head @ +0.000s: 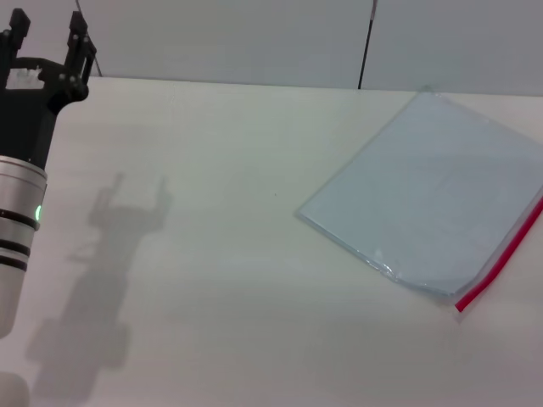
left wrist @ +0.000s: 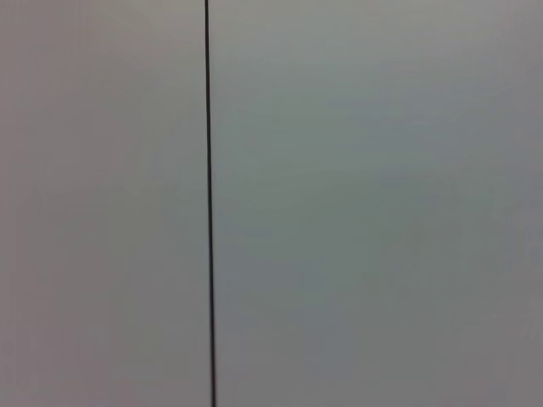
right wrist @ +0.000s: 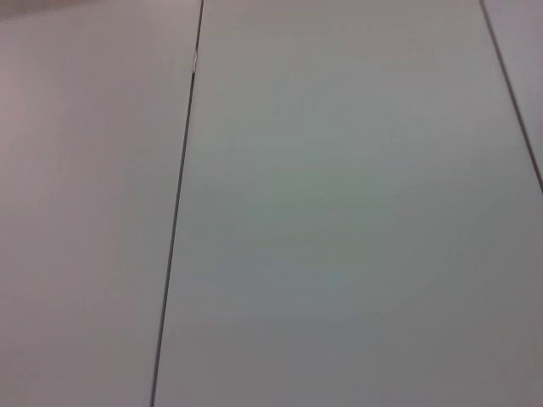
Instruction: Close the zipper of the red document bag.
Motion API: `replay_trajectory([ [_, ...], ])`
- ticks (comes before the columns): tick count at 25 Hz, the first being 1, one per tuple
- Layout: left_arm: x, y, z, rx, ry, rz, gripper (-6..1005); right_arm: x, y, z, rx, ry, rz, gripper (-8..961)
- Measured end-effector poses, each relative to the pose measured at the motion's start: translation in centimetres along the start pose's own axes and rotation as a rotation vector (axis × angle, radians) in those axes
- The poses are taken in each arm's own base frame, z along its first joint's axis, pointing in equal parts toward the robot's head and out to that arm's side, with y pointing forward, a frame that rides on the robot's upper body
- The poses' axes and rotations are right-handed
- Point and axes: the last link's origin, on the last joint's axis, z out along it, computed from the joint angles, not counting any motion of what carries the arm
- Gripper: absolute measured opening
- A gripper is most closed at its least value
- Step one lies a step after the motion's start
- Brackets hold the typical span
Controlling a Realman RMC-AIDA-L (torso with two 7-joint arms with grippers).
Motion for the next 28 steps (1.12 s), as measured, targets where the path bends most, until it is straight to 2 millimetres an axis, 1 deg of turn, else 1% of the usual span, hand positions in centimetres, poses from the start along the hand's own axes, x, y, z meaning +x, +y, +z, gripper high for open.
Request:
replay_trajectory([
  [5, -0.22, -0.87, 0.28, 0.053, -0.013, -0.004, 689, -0.20, 0.04, 0.14, -0.006, -0.015, 0.065, 869],
  [18, -0.25, -0.39, 0.16, 0.046, -0.001, 0.007, 689, -0.07, 0.27, 0.34, -0.026, -0.008, 0.068, 878],
  [28, 0.39, -0.56, -0.22, 0.059, 0.047, 0.010, 689, 0.27, 0.24, 0.49, -0.023, 0.013, 0.068, 876],
])
